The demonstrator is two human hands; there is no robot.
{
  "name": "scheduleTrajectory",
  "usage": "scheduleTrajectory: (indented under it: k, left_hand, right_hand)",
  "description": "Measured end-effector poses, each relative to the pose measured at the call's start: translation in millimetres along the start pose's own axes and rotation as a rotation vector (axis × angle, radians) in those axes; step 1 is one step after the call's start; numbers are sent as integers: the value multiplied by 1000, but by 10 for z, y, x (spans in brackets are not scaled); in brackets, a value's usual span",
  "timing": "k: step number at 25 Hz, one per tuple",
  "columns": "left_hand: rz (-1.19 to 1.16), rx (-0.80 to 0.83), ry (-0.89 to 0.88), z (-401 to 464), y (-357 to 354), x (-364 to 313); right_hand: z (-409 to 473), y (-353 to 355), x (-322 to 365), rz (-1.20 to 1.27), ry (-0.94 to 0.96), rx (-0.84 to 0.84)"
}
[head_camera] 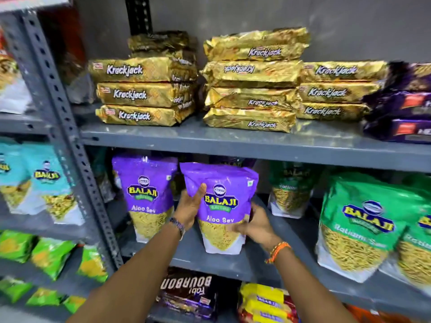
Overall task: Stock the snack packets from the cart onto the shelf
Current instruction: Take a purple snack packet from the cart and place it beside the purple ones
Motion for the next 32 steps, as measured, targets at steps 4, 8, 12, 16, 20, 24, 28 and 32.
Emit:
scheduleTrajectory:
  k: [4,8,12,16,20,24,28,32]
  left_hand:
    - [67,-34,-29,-11,24,-42]
    - [110,-24,-16,-111,99,144]
    - [406,136,-21,-415,194,617]
    - [536,132,-70,-434,300,801]
    - [540,100,-73,-405,374,829]
    - [552,121,-51,-369,350,833]
    - [546,126,-34,-366,314,829]
    - [544,125,-24,-375,313,829]
  right_hand:
    - [153,52,375,384,112,-147]
    - [272,83,633,390,122,-231]
    - [266,107,636,404,134,-239]
    - [252,16,727,511,135,-256]
    - [308,2,727,553,143,-337]
    - [317,49,735,568,143,-388]
    - [329,78,738,567,153,-410]
    - [333,96,737,554,160,-410]
Point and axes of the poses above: each hand's wrist, its own z-axis towards the middle knuckle, its own y-axis out of the back of the hand, x = y × z, the point moved 7 cm from there along z, towards the middle knuckle, and after that the axes turned 3 degrees about -x, right-handed, at the moved point
